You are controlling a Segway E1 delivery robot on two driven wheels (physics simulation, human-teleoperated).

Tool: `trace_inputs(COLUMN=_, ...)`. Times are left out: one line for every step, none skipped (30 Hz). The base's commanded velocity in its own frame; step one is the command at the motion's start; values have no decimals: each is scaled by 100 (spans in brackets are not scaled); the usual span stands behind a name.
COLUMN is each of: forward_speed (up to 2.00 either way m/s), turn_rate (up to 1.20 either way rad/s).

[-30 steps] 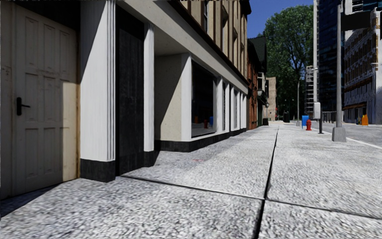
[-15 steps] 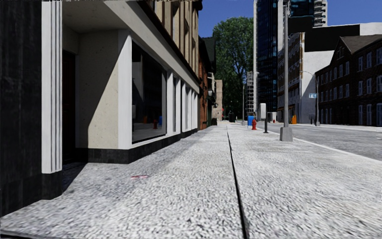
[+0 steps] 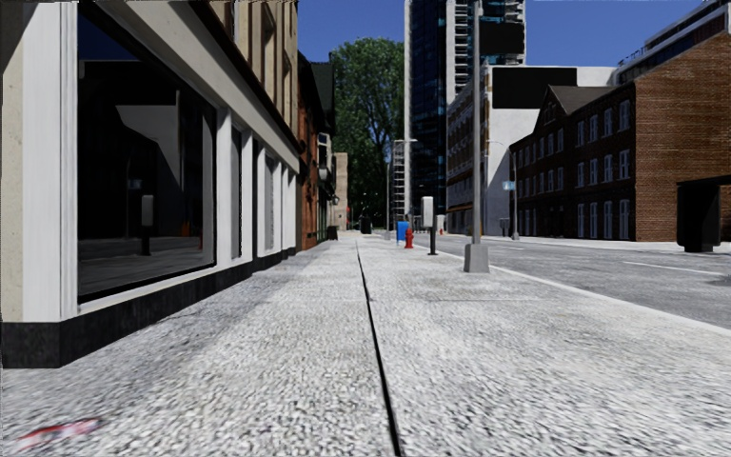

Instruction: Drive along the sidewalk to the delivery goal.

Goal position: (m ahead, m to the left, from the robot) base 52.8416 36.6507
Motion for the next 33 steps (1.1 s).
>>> trace_inputs(forward_speed=200, turn_rate=0)
trace_inputs(forward_speed=200, turn_rate=0)
trace_inputs(forward_speed=200, turn_rate=0)
trace_inputs(forward_speed=200, turn_rate=0)
trace_inputs(forward_speed=200, turn_rate=0)
trace_inputs(forward_speed=200, turn_rate=0)
trace_inputs(forward_speed=200, turn_rate=0)
trace_inputs(forward_speed=200, turn_rate=0)
trace_inputs(forward_speed=200, turn_rate=0)
trace_inputs(forward_speed=200, turn_rate=0)
trace_inputs(forward_speed=200, turn_rate=0)
trace_inputs(forward_speed=200, turn_rate=0)
trace_inputs(forward_speed=200, turn_rate=1)
trace_inputs(forward_speed=200, turn_rate=1)
trace_inputs(forward_speed=200, turn_rate=5)
trace_inputs(forward_speed=200, turn_rate=12)
trace_inputs(forward_speed=200, turn_rate=14)
trace_inputs(forward_speed=200, turn_rate=14)
trace_inputs(forward_speed=200, turn_rate=14)
trace_inputs(forward_speed=200, turn_rate=15)
trace_inputs(forward_speed=200, turn_rate=15)
trace_inputs(forward_speed=200, turn_rate=15)
trace_inputs(forward_speed=200, turn_rate=15)
trace_inputs(forward_speed=200, turn_rate=15)
trace_inputs(forward_speed=200, turn_rate=13)
trace_inputs(forward_speed=200, turn_rate=13)
trace_inputs(forward_speed=200, turn_rate=12)
trace_inputs(forward_speed=200, turn_rate=12)
trace_inputs(forward_speed=200, turn_rate=12)
trace_inputs(forward_speed=200, turn_rate=12)
trace_inputs(forward_speed=200, turn_rate=12)
trace_inputs(forward_speed=200, turn_rate=12)
trace_inputs(forward_speed=200, turn_rate=12)
